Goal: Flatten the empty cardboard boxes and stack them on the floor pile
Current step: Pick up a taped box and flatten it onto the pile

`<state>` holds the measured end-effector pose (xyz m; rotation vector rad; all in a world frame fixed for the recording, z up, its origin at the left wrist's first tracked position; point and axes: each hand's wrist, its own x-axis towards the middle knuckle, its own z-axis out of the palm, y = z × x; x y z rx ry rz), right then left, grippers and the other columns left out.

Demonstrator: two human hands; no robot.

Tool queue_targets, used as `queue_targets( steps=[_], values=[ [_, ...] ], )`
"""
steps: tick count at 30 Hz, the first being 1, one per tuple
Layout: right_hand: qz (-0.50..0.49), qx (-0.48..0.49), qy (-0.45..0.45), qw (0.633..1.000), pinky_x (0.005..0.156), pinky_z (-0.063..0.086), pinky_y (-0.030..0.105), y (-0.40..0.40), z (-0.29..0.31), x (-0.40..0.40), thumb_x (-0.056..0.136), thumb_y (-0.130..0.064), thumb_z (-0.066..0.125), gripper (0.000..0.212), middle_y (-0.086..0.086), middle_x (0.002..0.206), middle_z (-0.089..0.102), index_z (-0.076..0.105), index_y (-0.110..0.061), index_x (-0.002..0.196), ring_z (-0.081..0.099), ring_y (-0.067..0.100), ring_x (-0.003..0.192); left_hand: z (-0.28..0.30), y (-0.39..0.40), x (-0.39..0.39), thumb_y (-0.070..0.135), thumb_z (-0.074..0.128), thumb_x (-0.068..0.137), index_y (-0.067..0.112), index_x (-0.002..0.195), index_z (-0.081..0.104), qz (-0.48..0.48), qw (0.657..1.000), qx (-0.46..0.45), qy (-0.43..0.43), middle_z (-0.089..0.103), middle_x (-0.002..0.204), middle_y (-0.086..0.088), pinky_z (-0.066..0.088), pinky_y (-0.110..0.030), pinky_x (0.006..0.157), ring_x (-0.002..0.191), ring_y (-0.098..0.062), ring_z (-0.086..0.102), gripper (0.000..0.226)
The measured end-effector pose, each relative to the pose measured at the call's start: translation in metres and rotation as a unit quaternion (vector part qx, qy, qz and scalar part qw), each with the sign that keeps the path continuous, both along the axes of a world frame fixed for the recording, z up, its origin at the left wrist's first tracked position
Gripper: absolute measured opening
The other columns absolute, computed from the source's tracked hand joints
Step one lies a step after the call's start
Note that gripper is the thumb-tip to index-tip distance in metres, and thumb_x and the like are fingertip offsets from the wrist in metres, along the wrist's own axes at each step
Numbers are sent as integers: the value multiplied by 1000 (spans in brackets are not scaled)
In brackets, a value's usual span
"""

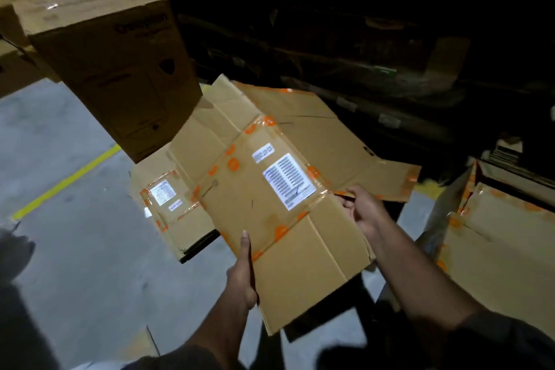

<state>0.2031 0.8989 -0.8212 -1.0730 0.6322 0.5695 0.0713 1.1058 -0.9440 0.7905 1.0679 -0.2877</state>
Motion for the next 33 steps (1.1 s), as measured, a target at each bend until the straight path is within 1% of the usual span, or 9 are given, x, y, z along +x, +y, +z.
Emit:
queue_targets(
  steps=[4,8,12,16,21,25,27,29,33],
  values=[
    [35,-10,-6,999,35,40,15,-10,7,3,104,-22,39,38,1,43,55,52,-7,71,53,12,33,13,3,3,72,84,58,19,134,60,-50,993,-20,-101,69,124,-20,47,-66,100,112,-40,67,96],
    [99,-126,-43,986,35,34,15,-5,-4,10,104,-20,41,31,1,45,57,53,-10,77,48,12,32,14,4,-15,70,84,53,12,120,64,-20,996,80,-15,75,107,-19,54,-64,88,97,-40,72,91],
    [233,-349,-101,902,85,52,31,1,-56,2,98,-27,57,33,17,107,71,68,0,111,66,29,93,28,5,-18,71,88,48,-6,110,62,54,979,180,80,70,104,-12,55,-46,85,92,-37,68,101],
    [348,-442,-107,820,93,46,31,-5,-94,-38,92,-33,65,46,14,129,64,63,-5,129,61,31,115,34,-6,-19,39,82,81,-8,118,59,67,974,193,100,62,108,-12,44,-40,86,90,-29,57,64],
    [361,-483,-134,787,106,42,35,-22,-125,-75,81,-42,71,68,5,140,57,52,-17,141,54,25,126,27,-10,-28,45,86,74,0,117,64,80,978,185,61,70,102,-13,54,-46,88,93,-35,68,66],
    [321,-537,-128,770,106,41,39,-23,-118,-82,76,-48,73,72,5,137,56,52,-21,140,50,26,128,53,-14,-22,38,77,88,-1,145,41,101,974,199,36,55,133,-14,40,-54,104,121,-38,53,78],
    [273,-554,-87,782,107,40,40,-23,-111,-81,76,-49,77,75,11,140,51,51,-15,138,45,31,131,71,-14,-23,31,72,92,-3,147,39,81,975,207,12,58,125,-16,41,-55,102,90,-33,55,72],
    [202,-530,11,824,102,46,44,-24,-111,-77,70,-52,83,86,19,139,47,48,-5,134,46,38,129,86,-13,-24,26,69,95,-1,142,46,66,974,218,-2,60,96,-9,47,-46,83,66,-22,44,59],
    [68,-251,154,953,87,57,52,-22,-103,-70,55,-54,91,91,19,114,65,59,-3,122,63,39,103,89,8,-37,34,74,90,1,130,55,81,970,226,-45,69,109,-19,50,-40,80,81,-28,61,55]
  ],
)
